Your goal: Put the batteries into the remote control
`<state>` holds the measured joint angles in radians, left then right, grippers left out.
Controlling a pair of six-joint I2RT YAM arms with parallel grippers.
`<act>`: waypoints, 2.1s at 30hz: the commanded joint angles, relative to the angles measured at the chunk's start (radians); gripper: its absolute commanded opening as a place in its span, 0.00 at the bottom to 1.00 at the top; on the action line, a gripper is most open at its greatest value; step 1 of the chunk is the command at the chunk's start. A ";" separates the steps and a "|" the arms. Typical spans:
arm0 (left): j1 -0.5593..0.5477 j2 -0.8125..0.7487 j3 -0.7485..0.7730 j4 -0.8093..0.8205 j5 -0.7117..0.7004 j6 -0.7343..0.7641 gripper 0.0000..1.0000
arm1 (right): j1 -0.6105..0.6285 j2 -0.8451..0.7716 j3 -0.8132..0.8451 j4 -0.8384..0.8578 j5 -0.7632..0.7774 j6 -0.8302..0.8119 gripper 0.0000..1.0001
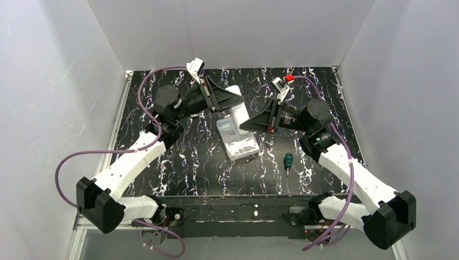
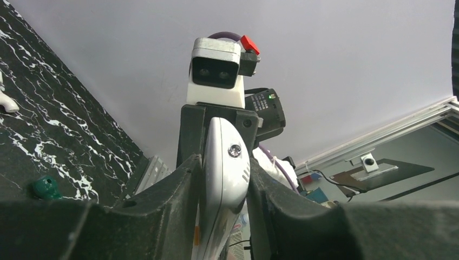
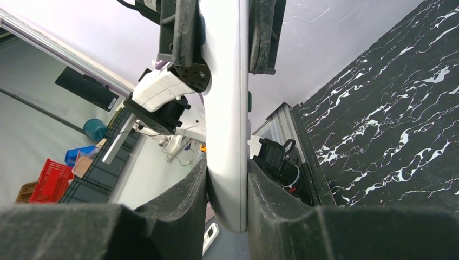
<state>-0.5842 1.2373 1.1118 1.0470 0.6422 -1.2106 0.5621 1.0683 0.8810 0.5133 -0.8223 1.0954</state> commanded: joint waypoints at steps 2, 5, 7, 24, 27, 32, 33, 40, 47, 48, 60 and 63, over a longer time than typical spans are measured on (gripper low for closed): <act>-0.005 -0.024 0.050 0.080 0.083 0.022 0.23 | -0.009 0.000 0.055 0.001 0.015 -0.011 0.01; -0.005 -0.033 0.046 0.046 0.069 0.029 0.01 | -0.011 0.000 0.053 -0.001 0.013 -0.011 0.01; -0.005 -0.046 0.042 0.003 0.062 0.049 0.00 | -0.011 0.002 0.054 0.000 0.011 -0.012 0.01; -0.004 -0.296 0.031 -0.687 -0.305 0.402 0.00 | -0.011 -0.122 0.191 -0.407 0.271 -0.399 0.64; -0.004 -0.298 0.012 -0.725 -0.327 0.419 0.00 | -0.010 -0.127 0.210 -0.468 0.323 -0.443 0.65; -0.003 -0.297 -0.041 -0.696 -0.308 0.392 0.00 | -0.012 -0.129 0.201 -0.509 0.344 -0.459 0.65; -0.003 -0.295 -0.041 -0.708 -0.305 0.391 0.00 | -0.013 -0.131 0.201 -0.535 0.350 -0.471 0.65; -0.003 -0.272 -0.021 -0.716 -0.272 0.308 0.00 | -0.011 -0.198 0.199 -0.738 0.465 -0.792 0.63; -0.003 -0.208 0.006 -0.730 -0.194 0.184 0.00 | -0.011 -0.324 0.137 -0.771 0.427 -1.185 0.60; -0.003 -0.207 -0.005 -0.704 -0.192 0.166 0.00 | -0.011 -0.341 0.129 -0.773 0.382 -1.247 0.59; -0.004 -0.172 -0.019 -0.614 -0.151 0.116 0.00 | 0.013 -0.364 0.143 -0.802 0.014 -1.444 0.69; -0.003 -0.163 -0.056 -0.526 -0.133 0.082 0.00 | 0.068 -0.323 0.168 -0.818 0.041 -1.469 0.72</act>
<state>-0.5846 1.0687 1.0740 0.3775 0.4442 -1.0832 0.5766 0.7006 1.0092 -0.3096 -0.7628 -0.3252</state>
